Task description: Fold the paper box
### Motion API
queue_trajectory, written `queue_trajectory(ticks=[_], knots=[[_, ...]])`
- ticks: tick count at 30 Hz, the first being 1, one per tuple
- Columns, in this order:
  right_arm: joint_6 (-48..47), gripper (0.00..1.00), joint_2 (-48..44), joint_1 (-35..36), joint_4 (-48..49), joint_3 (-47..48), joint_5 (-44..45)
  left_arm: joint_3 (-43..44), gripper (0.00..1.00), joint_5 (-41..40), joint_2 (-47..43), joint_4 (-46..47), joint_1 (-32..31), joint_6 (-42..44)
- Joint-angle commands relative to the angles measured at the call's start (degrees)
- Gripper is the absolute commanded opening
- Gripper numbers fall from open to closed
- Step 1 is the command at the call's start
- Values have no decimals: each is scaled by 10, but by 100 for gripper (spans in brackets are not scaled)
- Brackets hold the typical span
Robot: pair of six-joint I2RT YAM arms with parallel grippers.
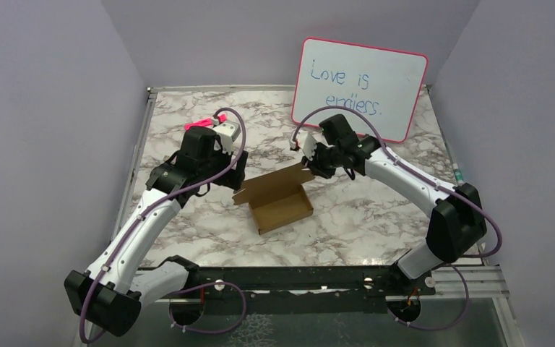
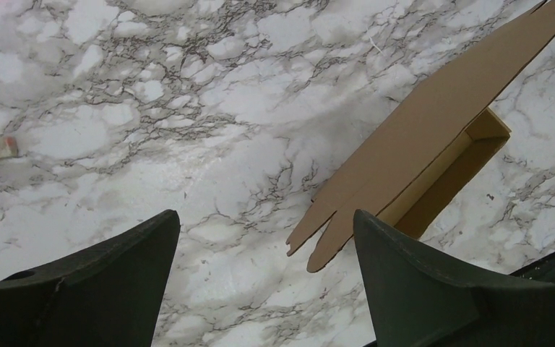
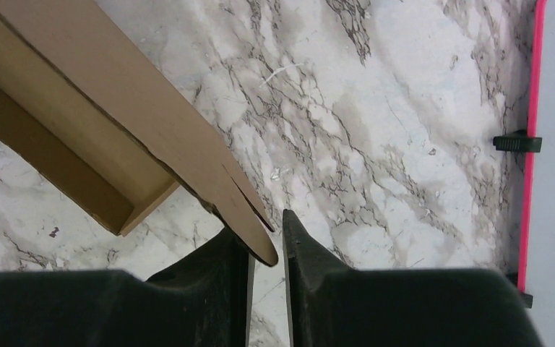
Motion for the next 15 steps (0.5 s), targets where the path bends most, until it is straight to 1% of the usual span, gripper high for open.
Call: queue_trajectory(ticks=[1,4,8,15], knots=[[23,24,-33,-10,26,-18,12,26,90,27,6,31,2,51],[26,24,-46,-13,28,-28,9,18,90,31,-5,33,2,60],[17,27,-61,-13,33,-32,-34,1,90,20,-30,33,2,58],[-2,45,-54,-12,29,-16,-58,-13,90,45,-71,13,2,61]])
